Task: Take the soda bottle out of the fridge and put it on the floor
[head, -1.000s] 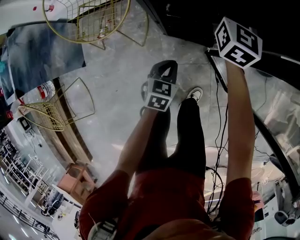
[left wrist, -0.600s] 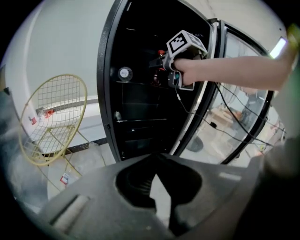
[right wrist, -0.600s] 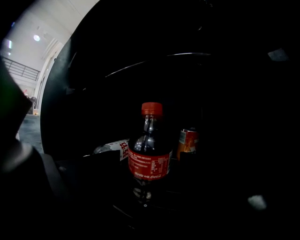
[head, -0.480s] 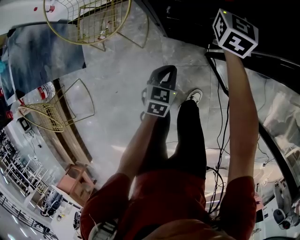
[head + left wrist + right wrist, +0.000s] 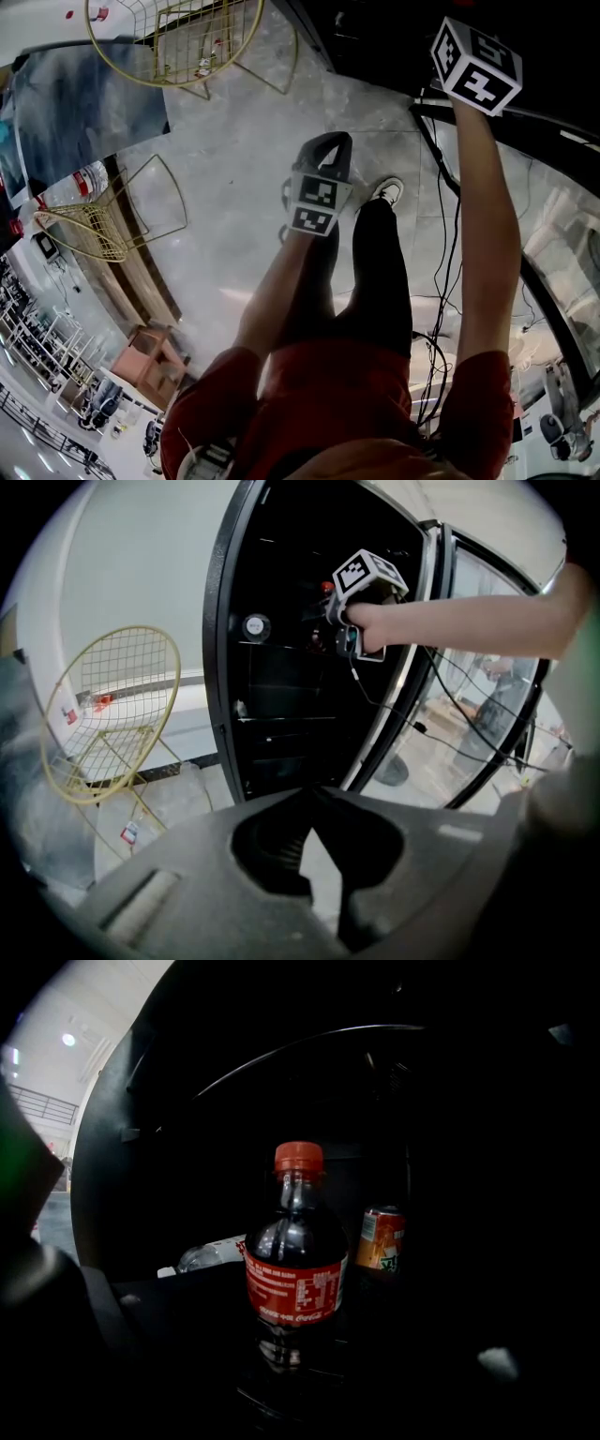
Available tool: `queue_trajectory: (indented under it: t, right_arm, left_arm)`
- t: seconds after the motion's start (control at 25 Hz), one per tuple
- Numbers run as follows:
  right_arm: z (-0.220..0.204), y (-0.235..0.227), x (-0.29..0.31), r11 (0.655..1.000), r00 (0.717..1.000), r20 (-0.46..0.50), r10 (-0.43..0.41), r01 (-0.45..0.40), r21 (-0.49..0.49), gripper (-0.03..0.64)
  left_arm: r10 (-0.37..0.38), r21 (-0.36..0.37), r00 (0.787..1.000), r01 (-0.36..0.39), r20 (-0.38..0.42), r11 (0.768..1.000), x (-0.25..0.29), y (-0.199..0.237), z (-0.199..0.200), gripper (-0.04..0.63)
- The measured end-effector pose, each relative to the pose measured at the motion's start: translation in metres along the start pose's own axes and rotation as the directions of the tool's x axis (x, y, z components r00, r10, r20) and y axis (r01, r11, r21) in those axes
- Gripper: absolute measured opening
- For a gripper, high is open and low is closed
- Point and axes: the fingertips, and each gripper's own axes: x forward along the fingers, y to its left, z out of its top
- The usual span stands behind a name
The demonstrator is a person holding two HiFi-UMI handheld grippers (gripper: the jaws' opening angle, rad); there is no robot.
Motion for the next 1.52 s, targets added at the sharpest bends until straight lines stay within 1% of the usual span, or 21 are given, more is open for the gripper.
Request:
queue_trajectory:
  t: [0.12,0.28,0.52,0.76,0.96,1.12,1.32,1.52]
  right_arm:
    - [-0.002,0.000,0.002,1.000,1.000,0.007,0.000,0.000,0.013,0.307]
    - [-0.002,0.001,0.004,1.000,1.000,0.011,-0.002,0.002,0.007,0.305]
    - [0.000,0.000,0.000,1.000,1.000,0.007,-0.013,0.013,0.011,0.305]
    - [-0.001,0.003,-0.007,1.000,1.000,-0.019,-0.014,0.014,0.006,0.304]
    - [-0.003,0.007,-0.021,1.000,1.000,-0.023,-0.012,0.012,0.023,0.304]
    - [-0.007,0.011,-0.034,1.000,0.999,-0.045,-0.002,0.003,0.021,0.302]
    - [-0.007,0.018,-0.052,0.999,0.998,-0.063,0.005,-0.001,0.052,0.304]
    - [-0.005,0.032,-0.078,0.997,0.997,-0.078,0.025,-0.020,0.069,0.302]
  left_arm:
    - [-0.004,-0.005,1.000,0.004,-0.002,1.000,0.002,0.002,-0.002,0.000]
    - [-0.004,-0.004,1.000,0.004,-0.008,1.000,0.004,0.005,-0.006,0.000]
    - [0.004,-0.004,1.000,-0.004,0.002,1.000,-0.001,0.005,-0.001,0.000]
    - [0.016,-0.007,1.000,-0.016,0.004,1.000,-0.011,0.008,0.000,0.000]
    - [0.020,-0.004,1.000,-0.020,0.010,1.000,-0.022,0.007,0.007,0.000]
    - [0.025,0.000,0.999,-0.025,0.019,1.000,-0.029,0.009,0.017,0.000]
    - [0.028,-0.001,0.999,-0.028,0.027,1.000,-0.042,0.012,0.032,0.000]
    - [0.032,0.017,0.999,-0.032,0.017,0.999,-0.060,0.016,0.045,0.000]
